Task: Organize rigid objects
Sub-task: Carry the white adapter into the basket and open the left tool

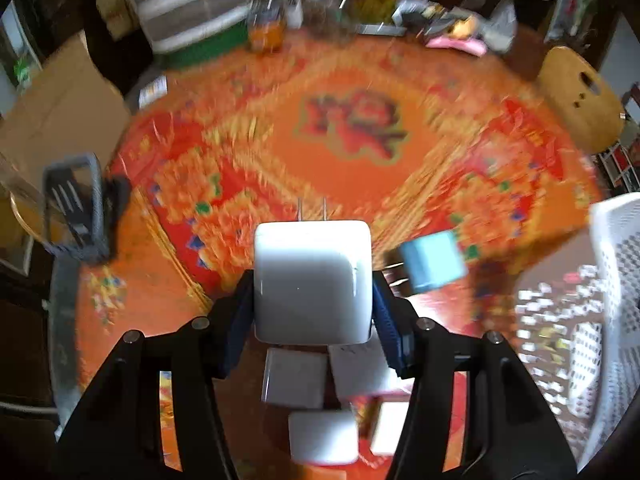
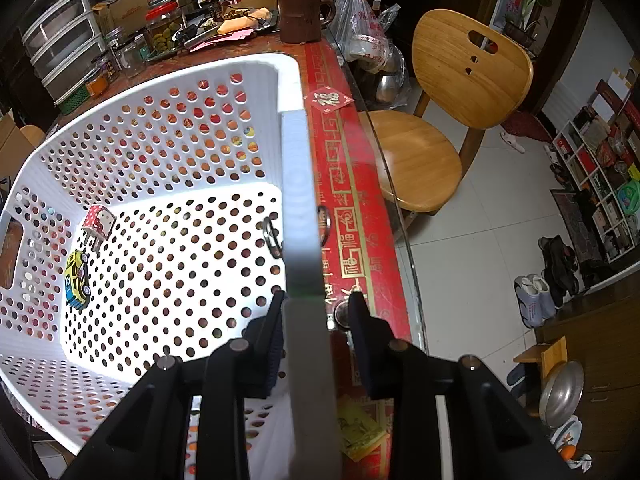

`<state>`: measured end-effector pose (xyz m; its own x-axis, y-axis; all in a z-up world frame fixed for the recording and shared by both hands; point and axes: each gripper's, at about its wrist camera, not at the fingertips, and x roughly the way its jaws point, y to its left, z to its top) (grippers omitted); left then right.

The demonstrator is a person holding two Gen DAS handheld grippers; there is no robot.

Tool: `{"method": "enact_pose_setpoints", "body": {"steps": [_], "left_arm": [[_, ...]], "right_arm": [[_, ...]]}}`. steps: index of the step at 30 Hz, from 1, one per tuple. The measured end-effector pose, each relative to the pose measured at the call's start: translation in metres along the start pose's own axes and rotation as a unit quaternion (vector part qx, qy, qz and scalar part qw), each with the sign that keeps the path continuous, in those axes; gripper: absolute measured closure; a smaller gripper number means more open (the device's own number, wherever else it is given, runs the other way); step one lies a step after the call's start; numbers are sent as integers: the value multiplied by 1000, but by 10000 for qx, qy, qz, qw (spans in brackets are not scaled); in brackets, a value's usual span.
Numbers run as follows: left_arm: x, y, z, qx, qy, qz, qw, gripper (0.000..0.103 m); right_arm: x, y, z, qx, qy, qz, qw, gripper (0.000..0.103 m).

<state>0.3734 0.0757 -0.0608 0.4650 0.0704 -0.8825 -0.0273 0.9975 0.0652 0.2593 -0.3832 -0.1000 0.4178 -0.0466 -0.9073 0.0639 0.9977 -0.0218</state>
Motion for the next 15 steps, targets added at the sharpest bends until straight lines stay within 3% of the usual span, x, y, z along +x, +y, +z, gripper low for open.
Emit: {"method": "enact_pose_setpoints", "body": {"steps": [3, 7, 15], "left_arm": [[-51, -26, 2, 399, -428, -51, 9983, 50], [-96, -92, -2, 1327, -598, -378, 9886, 50], [-102, -225, -27, 2816, -267, -744, 9563, 50]], "right_arm": [[0, 0, 0, -4, 0, -3, 10000, 74], [1, 0, 1, 9, -11, 18, 10000, 74], [1, 0, 3, 28, -3, 25, 10000, 74]]}}
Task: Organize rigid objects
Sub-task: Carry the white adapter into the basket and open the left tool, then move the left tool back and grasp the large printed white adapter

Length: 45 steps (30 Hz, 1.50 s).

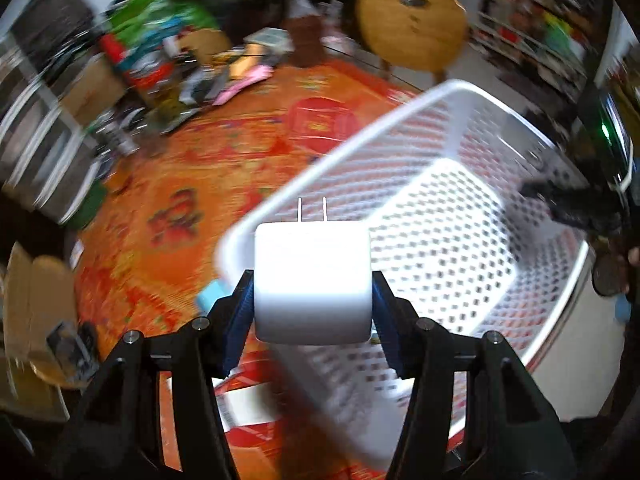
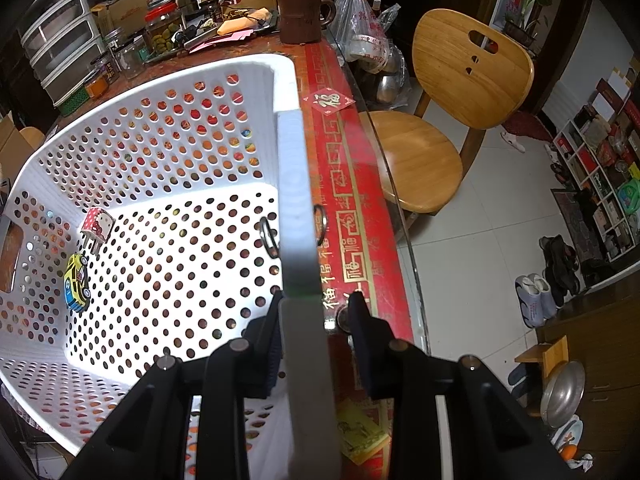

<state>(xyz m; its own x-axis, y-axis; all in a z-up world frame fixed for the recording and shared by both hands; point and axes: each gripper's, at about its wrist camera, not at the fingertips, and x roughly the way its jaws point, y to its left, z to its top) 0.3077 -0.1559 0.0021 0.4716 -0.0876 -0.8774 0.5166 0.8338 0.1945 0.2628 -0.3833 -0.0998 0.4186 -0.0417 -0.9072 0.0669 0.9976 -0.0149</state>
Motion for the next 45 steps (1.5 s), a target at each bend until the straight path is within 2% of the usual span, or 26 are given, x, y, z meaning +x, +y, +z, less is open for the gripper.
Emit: {"method": "enact_pose_setpoints", "body": {"steps": [3, 6, 10, 16, 29, 34, 35, 36, 37, 39, 45], "left_arm": [[20, -35, 7, 330, 288, -162, 9989, 50], [37, -52, 8, 478, 471, -236, 9975, 50], [58, -51, 5, 507, 633, -328, 9962, 50], [77, -56, 2, 613, 843, -266, 9942, 50], [100, -67, 5, 705, 1158, -275, 9904, 50], [97, -69, 6, 736, 1113, -263, 9907, 50], [95, -69, 6, 761, 1070, -270, 9910, 49], [90, -70, 7, 816, 959, -205, 9918, 40], [85, -70, 8, 843, 839, -142, 9928, 25], [69, -65, 9, 763, 575, -214, 9952, 11], [19, -36, 2, 528, 29, -74, 9986, 9]], "right_arm": [[0, 0, 1, 10, 5, 9, 10000, 74], [1, 1, 1, 5, 6, 3, 10000, 74], [1, 1, 1, 10, -2, 23, 10000, 74], [2, 1, 2, 1, -8, 51, 10000, 74], [1, 2, 1, 3, -16, 80, 10000, 74], [1, 2, 1, 8, -14, 81, 10000, 74], [1, 1, 1, 4, -15, 79, 10000, 74], [1, 1, 1, 7, -16, 80, 10000, 74], [1, 1, 1, 8, -14, 79, 10000, 74], [1, 1, 1, 5, -16, 80, 10000, 74], [2, 2, 2, 5, -7, 64, 10000, 74]]}}
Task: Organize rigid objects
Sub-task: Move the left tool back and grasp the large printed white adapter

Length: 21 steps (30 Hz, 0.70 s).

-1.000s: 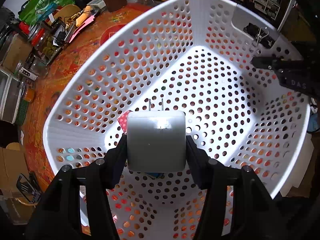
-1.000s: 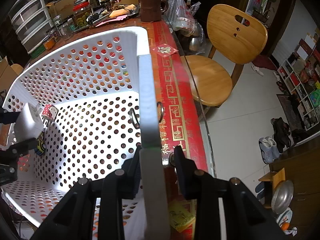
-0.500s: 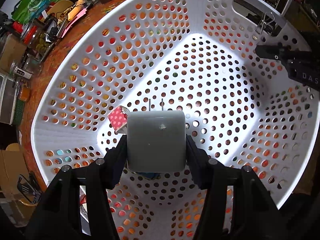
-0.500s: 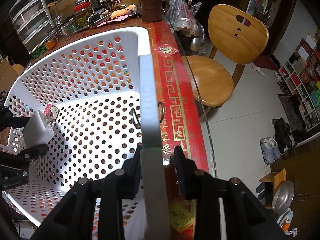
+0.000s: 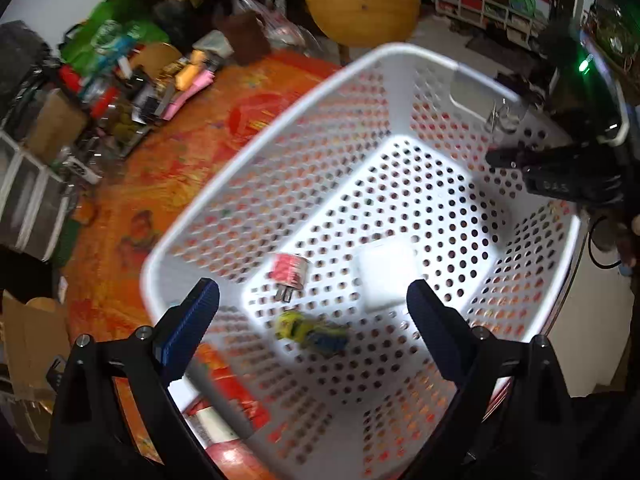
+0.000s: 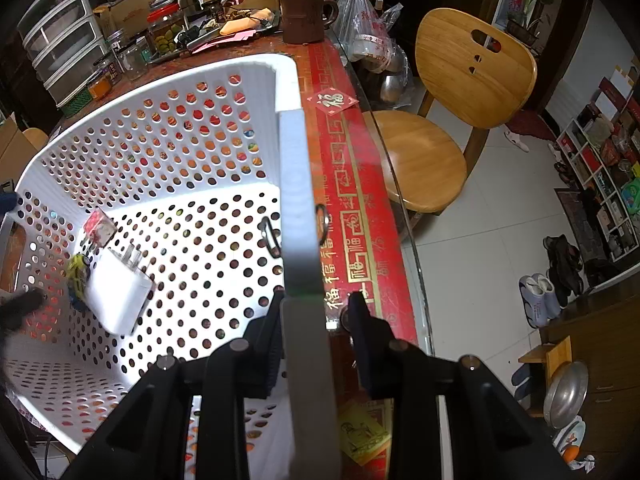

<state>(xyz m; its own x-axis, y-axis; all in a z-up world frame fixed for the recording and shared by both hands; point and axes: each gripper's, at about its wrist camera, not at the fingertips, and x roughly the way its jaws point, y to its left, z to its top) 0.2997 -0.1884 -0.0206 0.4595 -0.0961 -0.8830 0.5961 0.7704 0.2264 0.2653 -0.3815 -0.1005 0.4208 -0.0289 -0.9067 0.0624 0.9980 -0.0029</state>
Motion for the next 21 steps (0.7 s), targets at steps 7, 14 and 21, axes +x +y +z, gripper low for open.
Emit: {"method": "enact_pose_setpoints", "body": {"steps": [7, 14, 21], "left_arm": [[-66, 80, -38, -726, -468, 402, 9955, 3], [-44, 177, -93, -1846, -71, 498, 9815, 1], [58, 211, -147, -2468, 974, 307, 9637, 1]], "right_arm": [[0, 0, 0, 7, -8, -22, 10000, 74], [0, 1, -1, 8, -16, -14, 10000, 74], [0, 0, 0, 11, -17, -3, 10000, 74]]}}
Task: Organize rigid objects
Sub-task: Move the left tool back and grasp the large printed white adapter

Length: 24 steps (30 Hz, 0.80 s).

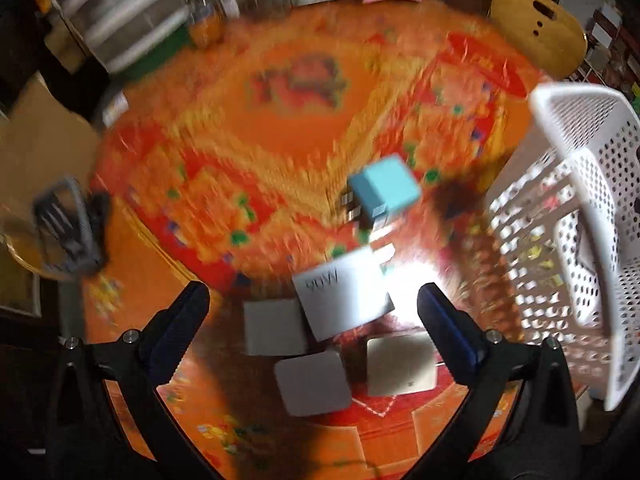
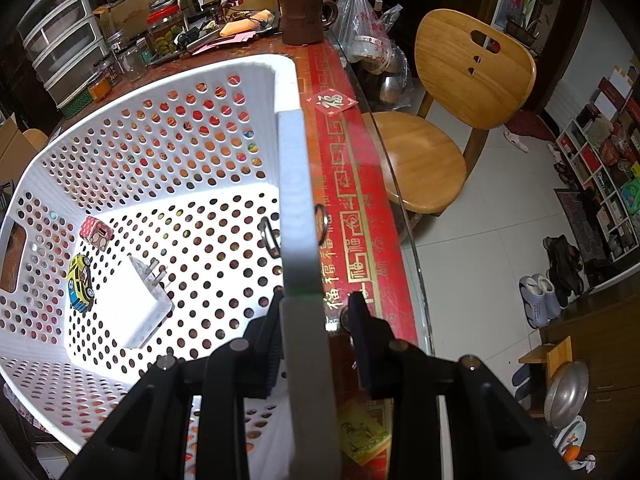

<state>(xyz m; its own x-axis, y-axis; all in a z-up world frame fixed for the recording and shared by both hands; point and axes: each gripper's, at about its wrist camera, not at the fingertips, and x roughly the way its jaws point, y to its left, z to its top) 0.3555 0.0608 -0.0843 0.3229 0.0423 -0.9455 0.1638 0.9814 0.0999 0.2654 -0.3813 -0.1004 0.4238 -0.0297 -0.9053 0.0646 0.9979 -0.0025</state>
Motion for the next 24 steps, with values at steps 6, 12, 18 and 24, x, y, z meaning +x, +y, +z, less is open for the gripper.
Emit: {"method": "enact_pose_setpoints", "body": {"steps": [6, 12, 18, 24], "left_arm": [[38, -3, -9, -226, 284, -316, 9988, 6], [52, -12, -1, -262, 362, -185, 9988, 8], [49, -25, 0, -100, 398, -98, 9991, 38], [47, -27, 1, -235, 328, -138, 9991, 43]], "right_arm": [[0, 1, 1, 0, 13, -40, 10000, 74], [0, 1, 1, -3, 14, -41, 10000, 74], [0, 1, 0, -7, 11, -30, 10000, 74], [0, 0, 0, -11, 6, -22, 10000, 74]]}}
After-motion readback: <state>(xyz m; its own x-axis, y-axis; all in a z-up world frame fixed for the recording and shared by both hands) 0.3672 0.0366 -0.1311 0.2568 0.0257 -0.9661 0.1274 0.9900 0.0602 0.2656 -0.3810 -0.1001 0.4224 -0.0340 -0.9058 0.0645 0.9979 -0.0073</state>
